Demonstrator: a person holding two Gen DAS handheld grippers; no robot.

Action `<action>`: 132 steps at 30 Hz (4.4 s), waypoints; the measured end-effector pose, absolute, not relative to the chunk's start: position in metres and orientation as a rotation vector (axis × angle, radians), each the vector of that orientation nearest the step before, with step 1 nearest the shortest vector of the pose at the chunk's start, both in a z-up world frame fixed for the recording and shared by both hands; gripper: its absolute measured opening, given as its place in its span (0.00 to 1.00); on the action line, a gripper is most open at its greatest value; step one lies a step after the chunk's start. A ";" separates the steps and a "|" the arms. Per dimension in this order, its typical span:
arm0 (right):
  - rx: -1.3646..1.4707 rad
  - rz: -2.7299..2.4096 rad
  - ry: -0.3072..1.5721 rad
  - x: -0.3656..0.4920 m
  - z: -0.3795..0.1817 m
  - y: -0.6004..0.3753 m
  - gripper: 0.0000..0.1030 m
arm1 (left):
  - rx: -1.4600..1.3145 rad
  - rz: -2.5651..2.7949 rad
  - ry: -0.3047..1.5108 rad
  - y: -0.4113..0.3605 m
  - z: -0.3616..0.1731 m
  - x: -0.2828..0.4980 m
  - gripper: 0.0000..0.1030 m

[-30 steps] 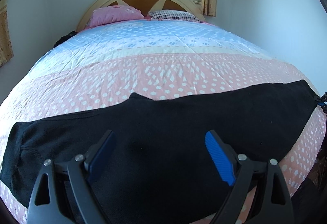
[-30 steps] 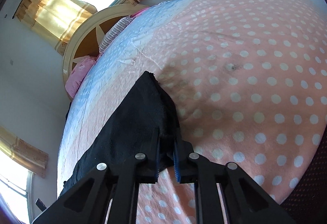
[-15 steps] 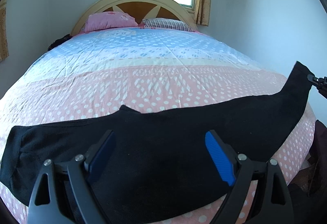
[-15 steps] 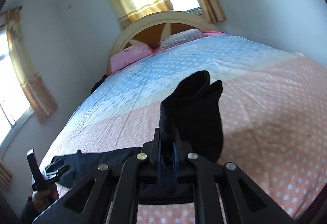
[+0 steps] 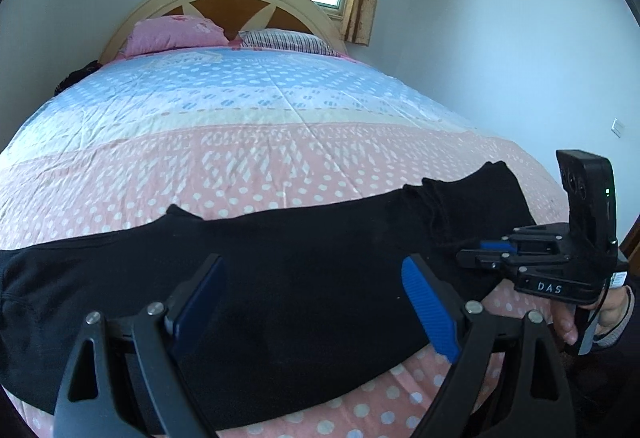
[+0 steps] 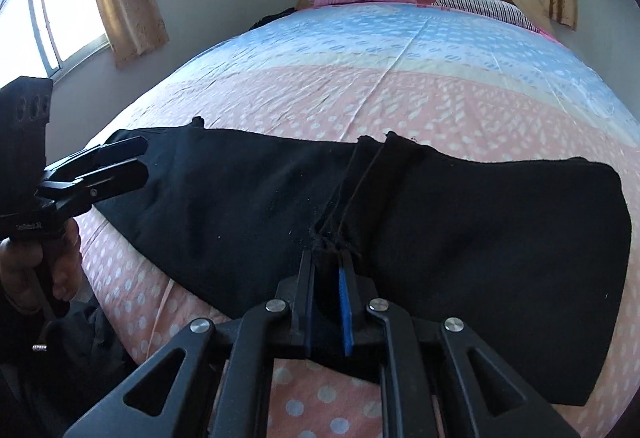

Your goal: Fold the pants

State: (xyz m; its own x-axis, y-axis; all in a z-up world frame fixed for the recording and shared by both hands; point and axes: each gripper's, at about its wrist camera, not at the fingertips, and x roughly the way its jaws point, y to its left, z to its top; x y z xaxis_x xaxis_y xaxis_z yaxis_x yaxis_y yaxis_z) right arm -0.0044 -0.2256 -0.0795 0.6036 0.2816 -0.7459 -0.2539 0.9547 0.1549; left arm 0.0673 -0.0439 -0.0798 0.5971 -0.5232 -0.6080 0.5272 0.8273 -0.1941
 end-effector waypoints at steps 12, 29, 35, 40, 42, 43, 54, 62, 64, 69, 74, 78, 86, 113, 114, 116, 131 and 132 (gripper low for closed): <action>0.267 0.176 0.646 -0.056 -0.033 -0.340 0.54 | 0.001 -0.797 0.779 -0.132 -0.079 0.074 0.84; 0.360 0.097 0.565 -0.065 -0.032 -0.366 0.54 | -0.009 -0.841 0.967 -0.191 -0.101 0.098 0.13; 0.373 0.084 0.545 -0.067 -0.033 -0.370 0.54 | -0.054 -0.866 0.925 -0.178 -0.085 0.091 0.11; 0.385 0.074 0.534 -0.068 -0.035 -0.375 0.54 | -0.121 -0.854 0.896 -0.153 -0.061 0.088 0.11; 0.386 0.073 0.529 -0.069 -0.034 -0.375 0.54 | -0.163 -0.847 0.897 -0.138 -0.054 0.088 0.11; 0.384 0.074 0.529 -0.069 -0.034 -0.375 0.54 | -0.178 -0.841 0.899 -0.131 -0.051 0.088 0.11; 0.335 0.119 0.548 -0.066 -0.039 -0.358 0.54 | -0.268 -0.725 0.917 -0.057 -0.054 0.096 0.11; 0.311 0.133 0.565 -0.066 -0.043 -0.349 0.54 | -0.302 -0.701 0.898 -0.024 -0.049 0.089 0.11; 0.317 0.138 0.571 -0.065 -0.044 -0.349 0.54 | -0.297 -0.675 0.914 -0.017 -0.057 0.091 0.11; 0.313 0.143 0.606 -0.056 -0.048 -0.345 0.54 | -0.302 -0.644 0.999 -0.012 -0.092 0.103 0.11; 0.318 0.154 0.663 -0.029 -0.048 -0.350 0.52 | -0.202 -0.562 0.975 -0.017 -0.093 0.099 0.22; 0.496 0.199 0.724 0.003 -0.057 -0.368 0.51 | -0.089 -0.479 0.832 -0.015 -0.068 0.085 0.43; 0.656 0.302 0.834 0.043 -0.081 -0.361 0.22 | 0.062 -0.525 0.744 -0.051 -0.075 0.072 0.63; 0.336 0.343 0.714 -0.030 -0.029 -0.324 0.41 | 0.063 -0.479 0.767 -0.047 -0.098 0.067 0.74; 0.313 0.388 0.745 -0.034 -0.035 -0.315 0.41 | 0.068 -0.471 0.773 -0.048 -0.100 0.068 0.74; 0.253 0.418 0.804 -0.037 -0.050 -0.299 0.41 | 0.090 -0.445 0.790 -0.050 -0.106 0.071 0.75; 0.068 0.494 0.812 -0.014 -0.042 -0.227 0.41 | 0.041 -0.329 0.770 -0.027 -0.095 0.114 0.84; 0.072 0.512 0.818 -0.010 -0.045 -0.219 0.41 | 0.064 -0.314 0.798 -0.030 -0.100 0.119 0.84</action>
State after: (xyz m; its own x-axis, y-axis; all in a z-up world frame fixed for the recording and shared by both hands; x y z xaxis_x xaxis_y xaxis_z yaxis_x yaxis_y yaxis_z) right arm -0.0105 -0.2186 -0.0450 0.5695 0.4631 -0.6791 -0.4089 0.8763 0.2547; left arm 0.1186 -0.0298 -0.1004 0.6541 -0.2530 -0.7128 0.3007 0.9517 -0.0619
